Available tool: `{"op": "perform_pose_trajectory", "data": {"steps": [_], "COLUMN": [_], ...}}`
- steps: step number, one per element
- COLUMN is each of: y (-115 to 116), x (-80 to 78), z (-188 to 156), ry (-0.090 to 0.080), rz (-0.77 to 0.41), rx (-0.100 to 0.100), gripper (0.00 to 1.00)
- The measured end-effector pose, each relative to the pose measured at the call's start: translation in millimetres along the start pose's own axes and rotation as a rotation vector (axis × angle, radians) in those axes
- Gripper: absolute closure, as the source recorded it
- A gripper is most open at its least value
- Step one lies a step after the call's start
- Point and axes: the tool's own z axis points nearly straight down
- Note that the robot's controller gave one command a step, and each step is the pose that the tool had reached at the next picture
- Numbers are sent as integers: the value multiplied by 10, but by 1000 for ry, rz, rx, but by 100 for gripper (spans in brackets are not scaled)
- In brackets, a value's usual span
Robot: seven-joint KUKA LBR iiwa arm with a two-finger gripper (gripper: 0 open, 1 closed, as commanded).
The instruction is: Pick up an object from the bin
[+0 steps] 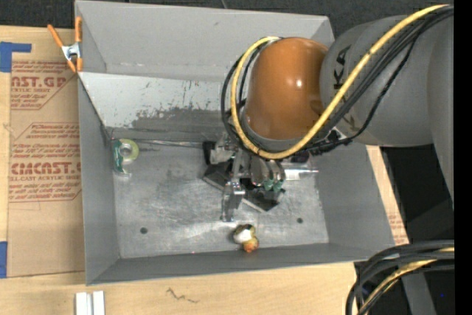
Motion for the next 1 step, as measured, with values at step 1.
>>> {"op": "perform_pose_trajectory", "data": {"steps": [1], "y": [0], "x": [0], "z": [0], "ry": [0], "rz": [0], "rx": [0], "gripper": [0]}}
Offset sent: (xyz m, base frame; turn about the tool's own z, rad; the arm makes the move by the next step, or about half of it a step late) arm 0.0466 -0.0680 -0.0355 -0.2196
